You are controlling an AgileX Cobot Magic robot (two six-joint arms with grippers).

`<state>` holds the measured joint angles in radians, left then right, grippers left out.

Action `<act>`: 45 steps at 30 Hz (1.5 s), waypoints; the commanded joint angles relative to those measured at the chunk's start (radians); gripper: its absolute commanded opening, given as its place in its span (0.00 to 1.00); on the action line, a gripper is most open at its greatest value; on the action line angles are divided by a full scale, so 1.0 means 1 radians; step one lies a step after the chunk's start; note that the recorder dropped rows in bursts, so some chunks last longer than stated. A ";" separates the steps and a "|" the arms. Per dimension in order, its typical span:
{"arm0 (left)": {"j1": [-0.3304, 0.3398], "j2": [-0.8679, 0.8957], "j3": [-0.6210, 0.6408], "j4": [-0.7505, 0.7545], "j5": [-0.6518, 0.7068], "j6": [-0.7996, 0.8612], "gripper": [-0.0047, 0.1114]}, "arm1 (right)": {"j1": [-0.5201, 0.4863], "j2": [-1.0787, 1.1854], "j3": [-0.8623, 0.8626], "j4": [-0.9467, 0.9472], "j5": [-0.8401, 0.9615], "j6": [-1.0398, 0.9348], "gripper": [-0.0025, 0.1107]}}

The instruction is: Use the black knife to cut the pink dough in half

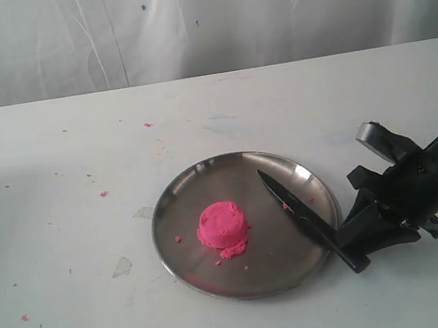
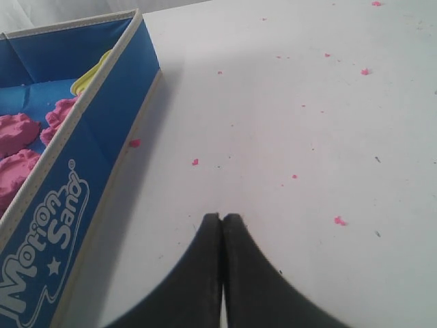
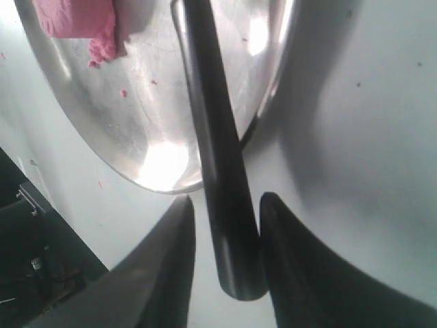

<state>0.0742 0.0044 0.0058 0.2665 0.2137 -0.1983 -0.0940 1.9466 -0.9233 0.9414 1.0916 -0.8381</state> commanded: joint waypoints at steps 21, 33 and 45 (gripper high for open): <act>-0.004 -0.004 -0.006 0.000 -0.003 0.000 0.04 | 0.024 0.000 0.005 0.004 -0.009 -0.023 0.30; -0.004 -0.004 -0.006 0.000 -0.003 0.000 0.04 | 0.024 0.000 0.006 -0.006 -0.025 -0.023 0.30; -0.004 -0.004 -0.006 0.000 -0.003 0.000 0.04 | 0.024 0.058 0.007 0.010 -0.018 -0.023 0.14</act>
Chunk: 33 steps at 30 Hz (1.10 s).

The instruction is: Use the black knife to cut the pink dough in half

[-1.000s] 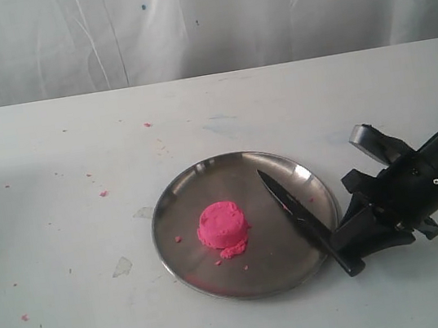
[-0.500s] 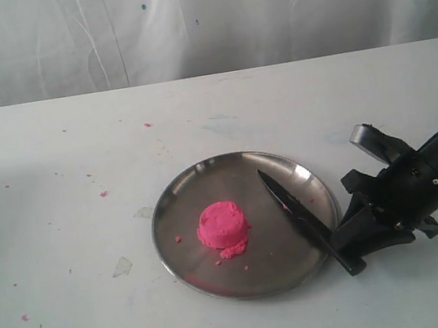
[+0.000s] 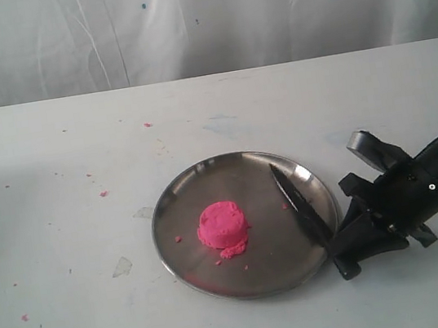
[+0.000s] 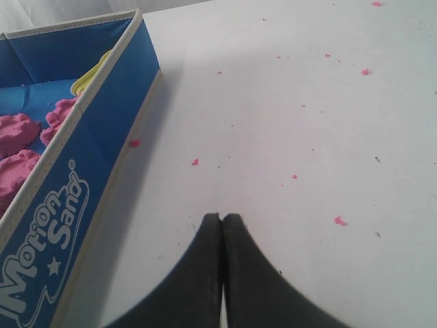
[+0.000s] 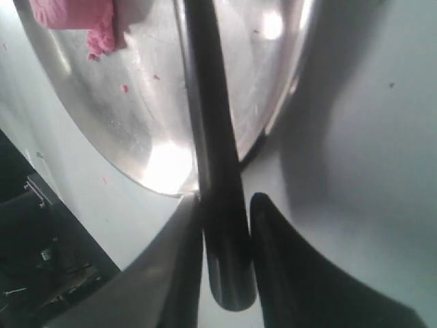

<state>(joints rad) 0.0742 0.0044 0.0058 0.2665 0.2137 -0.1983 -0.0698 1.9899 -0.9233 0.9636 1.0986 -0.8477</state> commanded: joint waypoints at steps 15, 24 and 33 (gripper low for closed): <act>-0.004 -0.004 -0.006 0.000 -0.003 0.000 0.04 | 0.002 -0.074 -0.018 0.004 -0.032 -0.015 0.02; -0.004 -0.004 -0.006 0.000 -0.003 0.000 0.04 | 0.083 -0.177 -0.018 -0.011 -0.099 -0.046 0.02; -0.004 -0.004 -0.006 0.000 -0.003 0.000 0.04 | 0.133 -0.195 -0.016 -0.089 -0.142 -0.042 0.02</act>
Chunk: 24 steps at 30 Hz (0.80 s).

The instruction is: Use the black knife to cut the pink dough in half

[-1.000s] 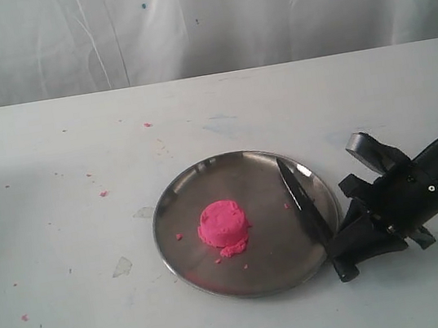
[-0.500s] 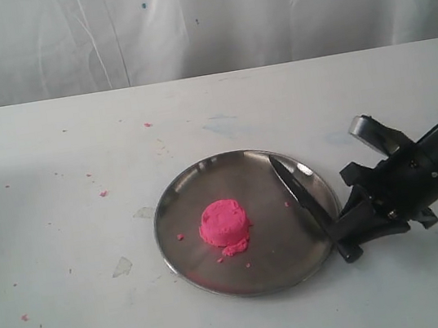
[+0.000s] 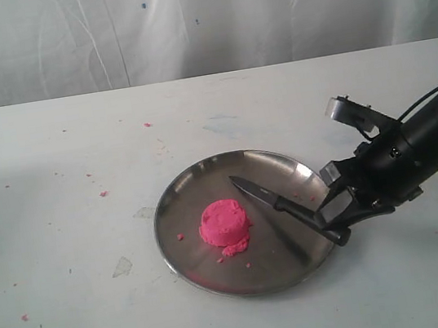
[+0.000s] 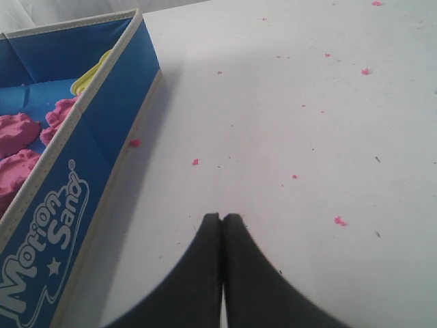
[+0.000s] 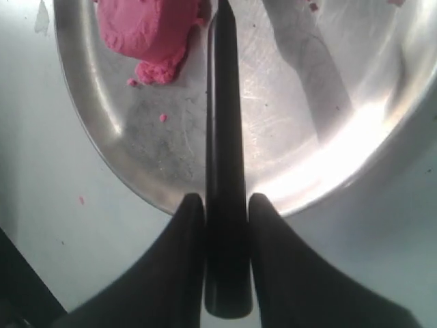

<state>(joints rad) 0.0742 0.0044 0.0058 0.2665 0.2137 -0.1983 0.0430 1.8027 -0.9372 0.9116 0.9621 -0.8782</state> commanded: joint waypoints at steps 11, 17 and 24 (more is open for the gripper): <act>-0.004 -0.004 -0.006 0.000 -0.003 0.000 0.04 | 0.127 0.025 -0.004 -0.129 -0.068 -0.009 0.02; -0.004 -0.004 -0.006 0.000 -0.003 0.000 0.04 | 0.137 0.025 -0.004 -0.144 -0.098 -0.009 0.02; -0.004 -0.004 -0.006 0.000 -0.003 0.000 0.04 | 0.137 0.043 -0.004 -0.144 -0.096 -0.001 0.02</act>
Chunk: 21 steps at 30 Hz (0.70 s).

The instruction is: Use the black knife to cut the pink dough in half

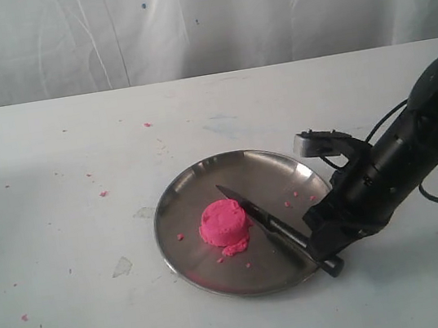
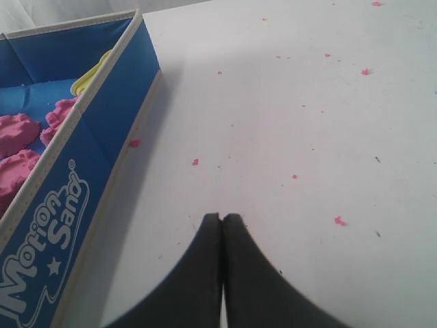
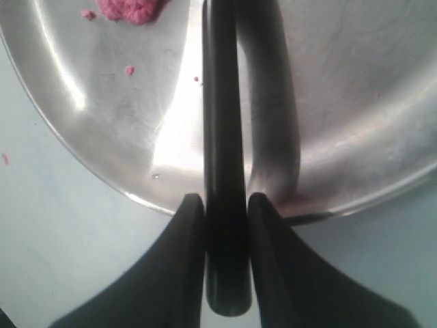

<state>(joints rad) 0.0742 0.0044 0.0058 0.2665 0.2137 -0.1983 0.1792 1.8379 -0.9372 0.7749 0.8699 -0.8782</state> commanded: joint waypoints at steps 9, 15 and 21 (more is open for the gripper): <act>-0.004 -0.004 -0.006 0.000 -0.003 0.000 0.04 | 0.040 0.022 -0.009 -0.010 -0.025 -0.001 0.19; -0.004 -0.004 -0.006 0.000 -0.003 0.000 0.04 | 0.042 0.022 -0.009 -0.017 -0.070 -0.001 0.20; -0.004 -0.004 -0.006 0.000 -0.003 0.000 0.04 | 0.042 0.014 -0.022 -0.017 -0.072 0.002 0.02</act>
<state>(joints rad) 0.0742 0.0044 0.0058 0.2665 0.2137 -0.1983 0.2196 1.8504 -0.9496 0.7807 0.8410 -0.8758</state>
